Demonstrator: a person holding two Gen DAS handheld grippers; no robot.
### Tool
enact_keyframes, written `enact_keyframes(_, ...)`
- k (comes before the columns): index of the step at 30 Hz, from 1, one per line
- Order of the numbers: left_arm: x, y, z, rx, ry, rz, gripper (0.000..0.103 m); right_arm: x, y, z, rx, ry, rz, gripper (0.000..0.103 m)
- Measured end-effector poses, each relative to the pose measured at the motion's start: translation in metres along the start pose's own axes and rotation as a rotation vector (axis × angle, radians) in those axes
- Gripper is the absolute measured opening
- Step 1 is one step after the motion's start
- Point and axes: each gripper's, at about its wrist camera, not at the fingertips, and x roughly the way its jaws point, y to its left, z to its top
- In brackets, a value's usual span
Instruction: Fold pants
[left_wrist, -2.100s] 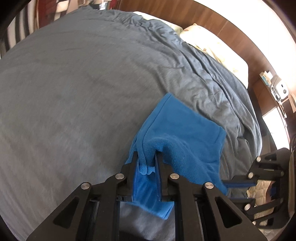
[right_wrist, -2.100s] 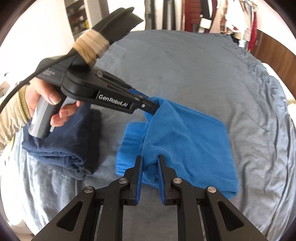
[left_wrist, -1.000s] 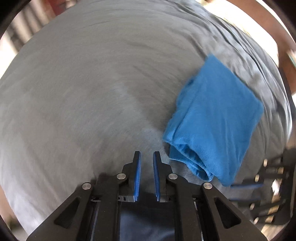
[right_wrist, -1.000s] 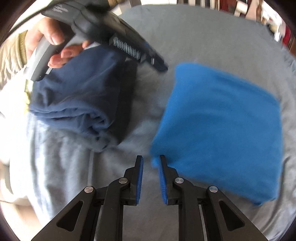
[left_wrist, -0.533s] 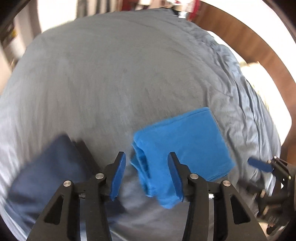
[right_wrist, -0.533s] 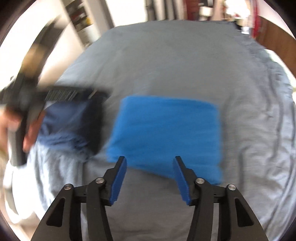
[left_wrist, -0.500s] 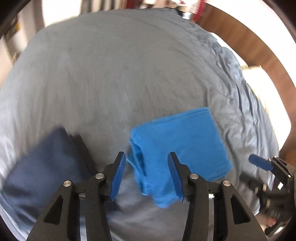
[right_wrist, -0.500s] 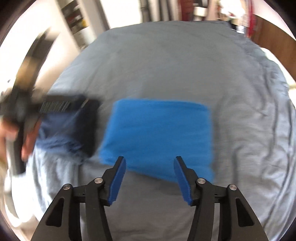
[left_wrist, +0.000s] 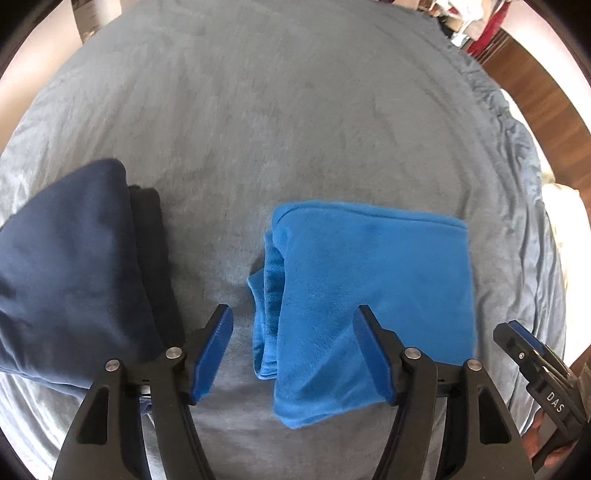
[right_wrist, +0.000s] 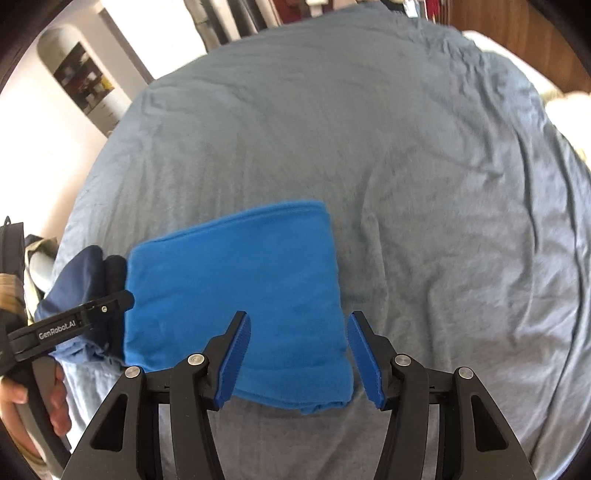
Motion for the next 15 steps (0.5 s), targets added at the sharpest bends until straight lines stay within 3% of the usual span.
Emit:
enact_keyframes(5, 0.016, 0.000, 0.004, -0.038, 0.058, 0.031, 0.066, 0.023, -0.018, 0.003, 0.042, 0.049, -0.013, 0.056)
enact_keyframes(10, 0.028, -0.004, 0.008, -0.018, 0.081, 0.051, 0.067, 0.050, -0.036, 0.008, 0.102, 0.116, 0.032, 0.056)
enact_keyframes(15, 0.039, -0.001, 0.008, -0.009, 0.103, 0.081, 0.076, 0.070, -0.045, 0.010, 0.129, 0.151, 0.047, 0.056)
